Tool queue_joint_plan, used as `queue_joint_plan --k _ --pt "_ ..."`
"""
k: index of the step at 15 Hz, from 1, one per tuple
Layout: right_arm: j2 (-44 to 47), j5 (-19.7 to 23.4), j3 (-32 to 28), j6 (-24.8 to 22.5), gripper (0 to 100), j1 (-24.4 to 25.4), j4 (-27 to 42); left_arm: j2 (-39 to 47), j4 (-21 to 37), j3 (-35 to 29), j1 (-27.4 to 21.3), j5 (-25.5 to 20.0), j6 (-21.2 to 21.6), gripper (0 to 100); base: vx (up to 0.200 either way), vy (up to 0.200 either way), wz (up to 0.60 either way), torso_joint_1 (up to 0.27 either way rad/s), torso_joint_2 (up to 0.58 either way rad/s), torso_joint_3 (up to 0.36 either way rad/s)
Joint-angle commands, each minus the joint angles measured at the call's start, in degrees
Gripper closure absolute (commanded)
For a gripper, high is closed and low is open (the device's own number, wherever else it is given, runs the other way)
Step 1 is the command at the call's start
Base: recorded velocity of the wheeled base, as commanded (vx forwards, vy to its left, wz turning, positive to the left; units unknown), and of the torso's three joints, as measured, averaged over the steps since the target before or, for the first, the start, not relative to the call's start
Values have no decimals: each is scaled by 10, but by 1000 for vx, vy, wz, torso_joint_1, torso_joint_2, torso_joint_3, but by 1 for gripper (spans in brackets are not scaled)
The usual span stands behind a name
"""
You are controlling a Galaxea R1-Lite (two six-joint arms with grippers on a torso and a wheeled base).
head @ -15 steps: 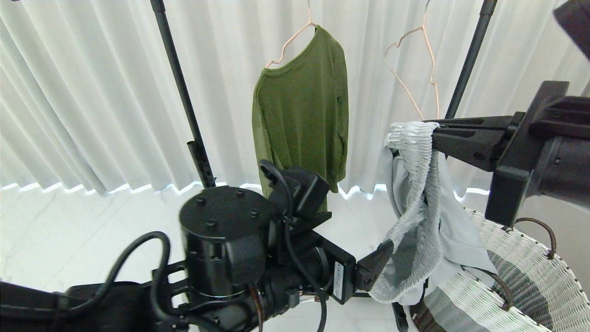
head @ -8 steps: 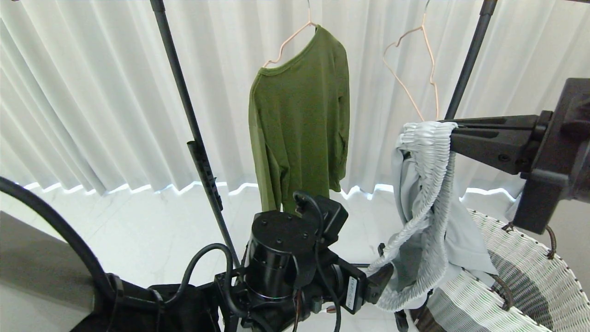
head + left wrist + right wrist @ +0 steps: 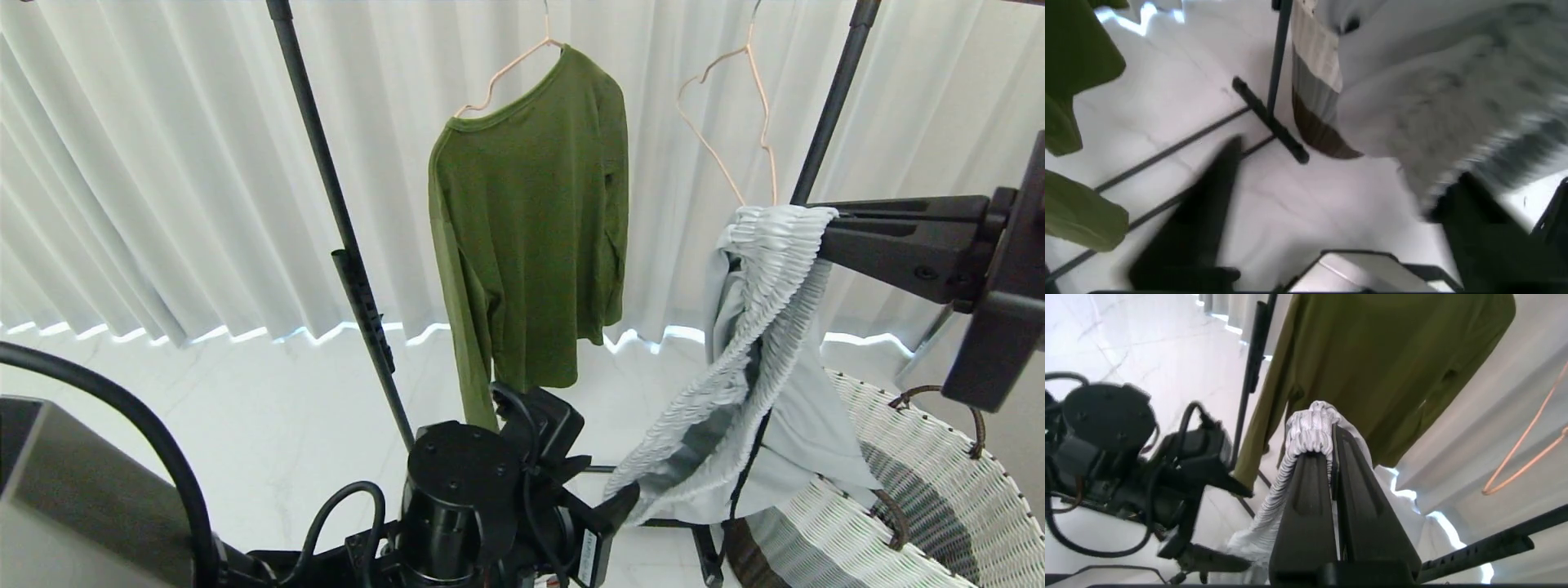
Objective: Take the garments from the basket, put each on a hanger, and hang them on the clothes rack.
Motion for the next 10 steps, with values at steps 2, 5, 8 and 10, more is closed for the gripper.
queue_joint_plan --k 2,5,8,10 --pt "0 -1 6 0 100 -3 -1 -23 -40 51 -1 21 64 100 0 0 0 0 0 0" --pt "2 0 19 1 100 -10 -1 -95 -30 81 35 23 96 100 0 0 0 0 0 0" --pt "7 -2 21 0 100 -12 -2 -266 188 -20 93 29 114 100 0 0 0 0 0 0" --pt "8 -18 20 -1 100 -18 -7 -379 459 -166 93 34 110 100 0 0 0 0 0 0"
